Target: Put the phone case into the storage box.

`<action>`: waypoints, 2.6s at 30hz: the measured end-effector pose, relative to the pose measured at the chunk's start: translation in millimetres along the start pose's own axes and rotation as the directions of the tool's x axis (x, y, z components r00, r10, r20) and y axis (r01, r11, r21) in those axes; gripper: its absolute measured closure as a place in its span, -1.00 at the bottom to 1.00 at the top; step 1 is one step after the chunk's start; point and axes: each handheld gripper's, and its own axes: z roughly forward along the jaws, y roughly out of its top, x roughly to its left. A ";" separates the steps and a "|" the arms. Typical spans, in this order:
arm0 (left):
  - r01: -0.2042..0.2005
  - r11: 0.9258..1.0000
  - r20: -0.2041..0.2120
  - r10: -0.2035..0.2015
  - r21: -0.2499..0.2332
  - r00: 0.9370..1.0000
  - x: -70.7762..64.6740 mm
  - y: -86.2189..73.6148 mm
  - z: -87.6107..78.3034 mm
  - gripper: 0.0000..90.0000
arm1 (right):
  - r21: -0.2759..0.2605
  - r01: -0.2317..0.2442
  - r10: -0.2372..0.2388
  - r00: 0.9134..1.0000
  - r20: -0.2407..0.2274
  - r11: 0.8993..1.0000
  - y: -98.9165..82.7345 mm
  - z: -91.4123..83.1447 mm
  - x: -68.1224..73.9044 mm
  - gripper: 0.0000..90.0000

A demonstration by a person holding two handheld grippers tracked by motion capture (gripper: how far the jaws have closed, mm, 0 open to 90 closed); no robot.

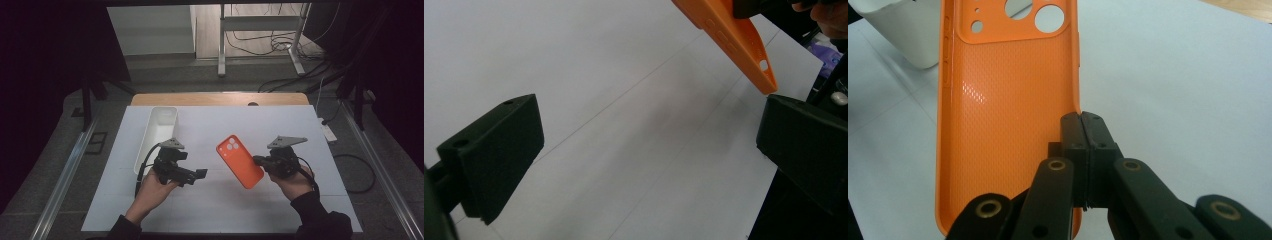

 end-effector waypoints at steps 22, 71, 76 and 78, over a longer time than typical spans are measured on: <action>-0.007 1.000 0.098 0.005 0.025 0.995 -12.2 12.2 23.3 -0.99 | -0.007 0.042 -0.042 0.998 -0.050 0.999 4.4 10.1 26.5 0.97; 0.234 0.971 0.334 -0.234 0.041 0.913 -3.6 11.7 39.7 0.88 | -0.045 0.132 -0.134 0.989 -0.059 0.990 7.1 15.0 52.9 0.94; 0.204 0.978 0.302 -0.205 0.035 0.931 -4.8 13.1 36.1 0.88 | -0.053 0.109 -0.113 0.990 -0.085 0.993 7.8 13.5 50.9 0.64; 0.201 0.979 0.298 -0.203 0.036 0.933 -4.3 13.0 35.4 0.88 | -0.057 0.104 -0.108 0.991 -0.083 0.993 7.9 11.4 49.0 0.52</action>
